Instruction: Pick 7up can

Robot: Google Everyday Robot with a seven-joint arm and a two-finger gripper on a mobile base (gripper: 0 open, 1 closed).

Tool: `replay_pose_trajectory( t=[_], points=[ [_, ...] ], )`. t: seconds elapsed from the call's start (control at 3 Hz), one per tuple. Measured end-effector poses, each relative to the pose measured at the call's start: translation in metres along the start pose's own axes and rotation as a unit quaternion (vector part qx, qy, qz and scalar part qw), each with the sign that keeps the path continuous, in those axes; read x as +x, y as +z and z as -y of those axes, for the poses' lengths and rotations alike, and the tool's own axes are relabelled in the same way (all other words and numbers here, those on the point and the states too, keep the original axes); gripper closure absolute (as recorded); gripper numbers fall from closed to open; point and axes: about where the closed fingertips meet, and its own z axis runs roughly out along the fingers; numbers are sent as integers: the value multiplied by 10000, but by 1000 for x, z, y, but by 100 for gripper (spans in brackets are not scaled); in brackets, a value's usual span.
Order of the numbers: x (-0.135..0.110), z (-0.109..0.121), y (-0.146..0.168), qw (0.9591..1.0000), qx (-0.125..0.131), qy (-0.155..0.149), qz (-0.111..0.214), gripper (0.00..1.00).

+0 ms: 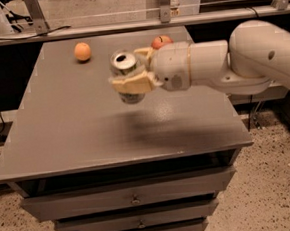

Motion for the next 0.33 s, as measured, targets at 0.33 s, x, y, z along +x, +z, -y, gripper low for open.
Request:
replay_pose_trajectory(
  t=[0.33],
  points=[
    [-31, 20, -12, 9994, 209, -237, 170, 100]
  ],
)
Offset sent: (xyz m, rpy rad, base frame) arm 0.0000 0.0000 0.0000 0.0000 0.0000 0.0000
